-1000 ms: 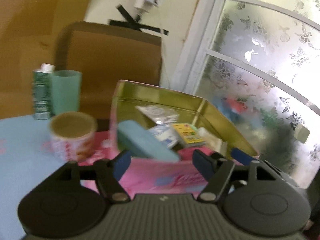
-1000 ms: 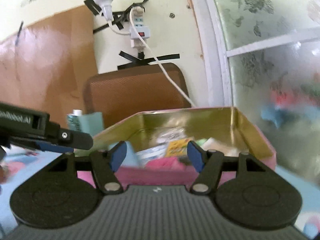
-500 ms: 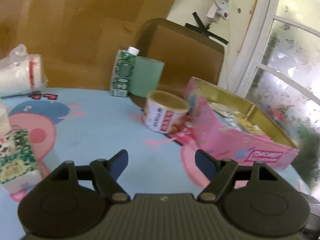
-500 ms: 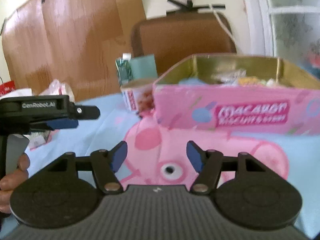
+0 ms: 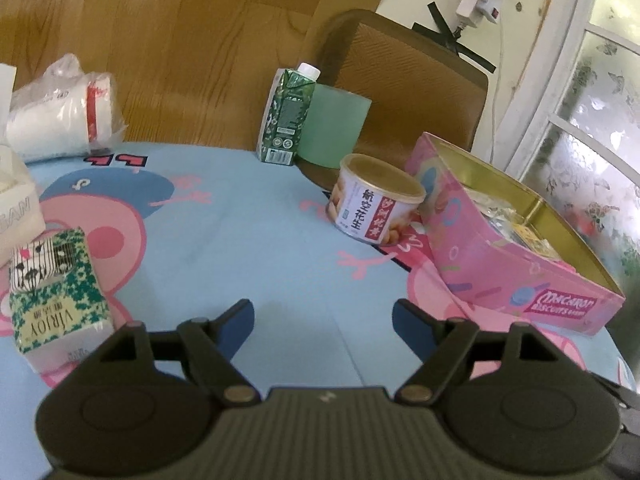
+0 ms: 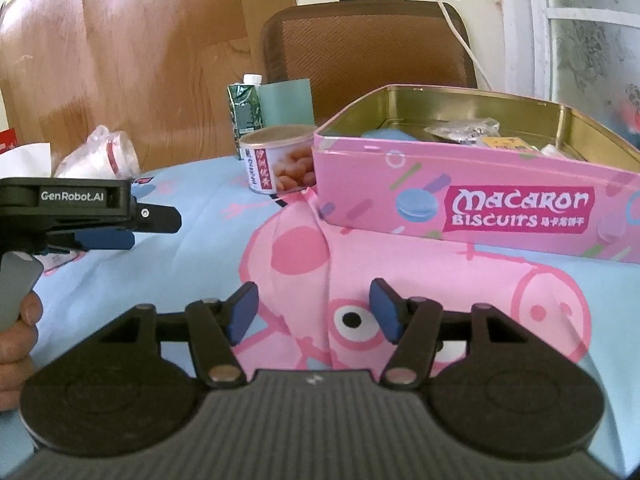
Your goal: Organize soft objects
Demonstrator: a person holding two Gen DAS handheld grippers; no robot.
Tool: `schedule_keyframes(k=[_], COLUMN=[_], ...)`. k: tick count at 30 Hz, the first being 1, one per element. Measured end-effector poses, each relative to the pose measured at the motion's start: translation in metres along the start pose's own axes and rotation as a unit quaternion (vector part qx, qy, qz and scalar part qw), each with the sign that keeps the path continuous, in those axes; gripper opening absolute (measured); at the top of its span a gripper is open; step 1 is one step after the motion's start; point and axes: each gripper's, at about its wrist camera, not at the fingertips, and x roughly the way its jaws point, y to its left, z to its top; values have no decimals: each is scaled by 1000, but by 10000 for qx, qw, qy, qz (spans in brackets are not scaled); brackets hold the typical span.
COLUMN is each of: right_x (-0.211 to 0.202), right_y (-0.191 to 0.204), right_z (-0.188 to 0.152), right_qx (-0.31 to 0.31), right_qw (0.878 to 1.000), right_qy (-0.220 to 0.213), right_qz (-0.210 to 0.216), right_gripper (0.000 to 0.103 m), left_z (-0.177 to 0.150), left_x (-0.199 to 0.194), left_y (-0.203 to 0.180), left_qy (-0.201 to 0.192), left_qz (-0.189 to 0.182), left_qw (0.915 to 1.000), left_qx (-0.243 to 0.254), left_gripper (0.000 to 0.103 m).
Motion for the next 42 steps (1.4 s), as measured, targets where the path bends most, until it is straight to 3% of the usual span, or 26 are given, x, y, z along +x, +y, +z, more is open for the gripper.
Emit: schedule_keyframes(k=[16, 19, 32, 42], right_x=[-2, -1, 0, 0], right_y=[0, 2, 4, 6], right_z=[-2, -2, -3, -3], right_qx=[43, -13, -56, -61], right_qw=[10000, 9999, 9999, 9999], right_qy=[-34, -4, 17, 17], right_qz=[64, 105, 119, 111], right_gripper=[67, 72, 76, 77], left_z=[-1, -2, -10, -9], left_x=[2, 1, -7, -5], left_y=[2, 2, -11, -4], left_qy=[62, 80, -159, -43], left_qz=[-32, -43, 460, 430], left_qw=[10000, 10000, 9985, 9991], left_qx=[23, 40, 245, 15], left_gripper=[82, 82, 83, 83])
